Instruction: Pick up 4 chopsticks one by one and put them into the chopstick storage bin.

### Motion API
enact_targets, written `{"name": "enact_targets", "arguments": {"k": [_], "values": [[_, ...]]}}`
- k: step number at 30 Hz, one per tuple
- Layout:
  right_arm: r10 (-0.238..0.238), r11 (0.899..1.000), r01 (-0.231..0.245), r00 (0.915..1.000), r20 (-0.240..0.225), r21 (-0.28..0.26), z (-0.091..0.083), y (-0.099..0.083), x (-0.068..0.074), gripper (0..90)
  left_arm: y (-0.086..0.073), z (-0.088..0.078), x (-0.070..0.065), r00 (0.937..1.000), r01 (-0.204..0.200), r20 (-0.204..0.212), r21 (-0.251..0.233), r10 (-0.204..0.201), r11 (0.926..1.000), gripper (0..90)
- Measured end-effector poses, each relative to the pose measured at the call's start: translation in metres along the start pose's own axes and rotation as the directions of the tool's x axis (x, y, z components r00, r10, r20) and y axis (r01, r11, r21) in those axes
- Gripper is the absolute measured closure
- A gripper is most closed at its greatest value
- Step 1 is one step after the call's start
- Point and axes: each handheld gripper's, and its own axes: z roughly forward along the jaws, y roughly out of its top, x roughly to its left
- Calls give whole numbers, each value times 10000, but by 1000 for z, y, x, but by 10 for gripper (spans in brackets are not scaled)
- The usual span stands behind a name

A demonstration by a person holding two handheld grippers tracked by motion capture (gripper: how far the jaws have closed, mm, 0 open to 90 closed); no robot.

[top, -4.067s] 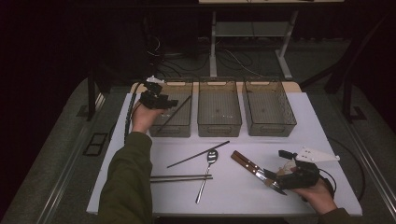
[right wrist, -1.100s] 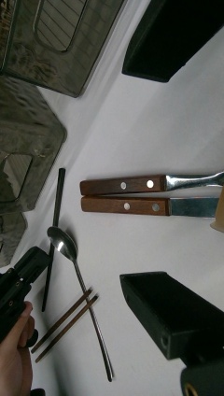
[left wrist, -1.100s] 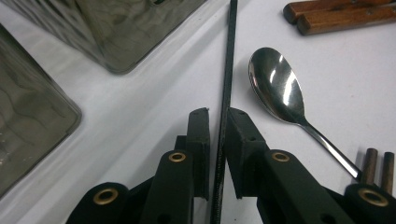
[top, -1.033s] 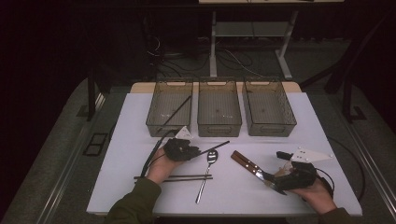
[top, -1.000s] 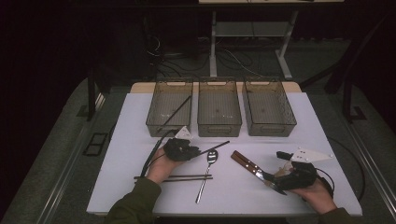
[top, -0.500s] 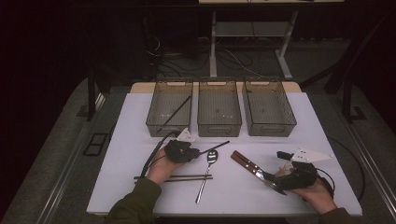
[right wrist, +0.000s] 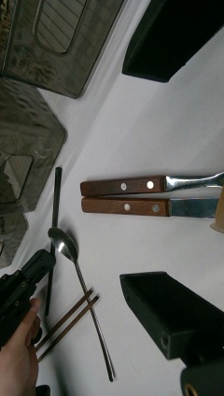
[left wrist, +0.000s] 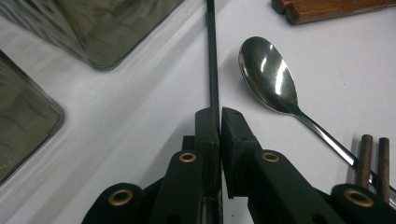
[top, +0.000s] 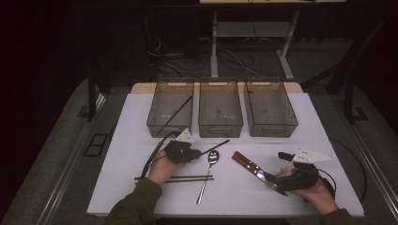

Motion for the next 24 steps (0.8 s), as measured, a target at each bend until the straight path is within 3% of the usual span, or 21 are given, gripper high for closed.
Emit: {"name": "enact_targets", "arguments": {"k": [2,7,24], "values": [[13,10000,-13,10000,-3,-12,0,0,0,18,1,0,1,9999,-129,17,14,129,9999,856],[9,10000,-9,10000,-15,-34,-1,0,-1,18,0,-2,2,9998,195,88,-48,-194,9998,856],[20,10000,-20,10000,10,-73,-2,0,-1,18,5,-24,5,9982,491,360,-292,-480,9984,856]]}}
